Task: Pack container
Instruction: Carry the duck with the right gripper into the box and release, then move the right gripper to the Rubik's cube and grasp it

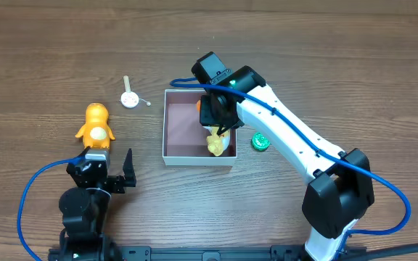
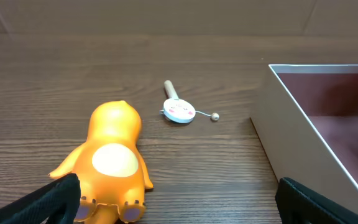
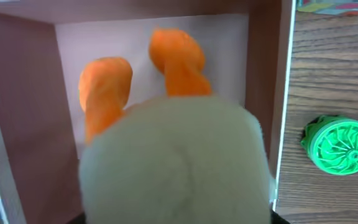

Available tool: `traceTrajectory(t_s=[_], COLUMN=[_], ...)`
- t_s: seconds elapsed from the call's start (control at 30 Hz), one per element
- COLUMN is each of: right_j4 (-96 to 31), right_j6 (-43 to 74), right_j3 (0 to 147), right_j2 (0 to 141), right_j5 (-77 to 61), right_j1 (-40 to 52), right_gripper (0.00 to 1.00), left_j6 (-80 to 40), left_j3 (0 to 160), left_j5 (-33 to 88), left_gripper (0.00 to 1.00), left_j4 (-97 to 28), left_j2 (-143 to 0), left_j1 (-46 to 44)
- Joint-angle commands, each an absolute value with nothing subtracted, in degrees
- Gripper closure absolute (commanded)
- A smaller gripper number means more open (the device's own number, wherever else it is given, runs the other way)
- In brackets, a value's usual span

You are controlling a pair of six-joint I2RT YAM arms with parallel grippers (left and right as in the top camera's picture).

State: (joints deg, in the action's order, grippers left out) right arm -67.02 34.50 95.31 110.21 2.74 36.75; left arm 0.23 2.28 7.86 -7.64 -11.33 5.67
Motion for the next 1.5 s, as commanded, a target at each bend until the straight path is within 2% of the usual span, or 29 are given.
traceTrajectory(t_s=[0.0,0.13,0.3,0.73,1.1,1.2,1.37,1.47], right_j4=[-67.0,-67.8,-68.6,-68.6,-70.0,-70.5,-71.0,-72.4], right_j6=[34.7,34.5,34.3,32.6,31.1,31.1,31.1,31.0], right_j3=[94.0,94.0,94.0,94.4,97.5,97.5,97.5,100.5], right_j2=[112.1,112.2,112.2,112.2,112.2,112.2,112.2,112.2], right_j5=[4.4,4.4,4.2,2.9,-0.1,-0.1,0.0,1.4], right_j1=[36.0,33.7,33.2,33.4,33.4,33.4,33.3,33.3], right_gripper=[0.56,0.54,0.46,0.33,0.31,0.12,0.0,0.0], left_j6=[1.3,1.3,1.3,1.3,1.3,1.3,1.3,1.3], left_j3=[2.0,2.0,2.0,2.0,2.0,2.0,2.0,2.0], left_j5=[7.4,7.4,7.4,7.4,7.4,7.4,7.4,7.4], left_gripper=[0.0,0.0,0.0,0.0,0.0,0.0,0.0,0.0], left_j4=[-7.4,-7.4,-7.4,-7.4,-7.4,-7.4,-7.4,-7.4], left_j2=[-11.2,-11.2,-11.2,-11.2,-11.2,-11.2,-11.2,-11.2], left_j1=[6.0,6.0,6.0,6.0,6.0,6.0,6.0,6.0])
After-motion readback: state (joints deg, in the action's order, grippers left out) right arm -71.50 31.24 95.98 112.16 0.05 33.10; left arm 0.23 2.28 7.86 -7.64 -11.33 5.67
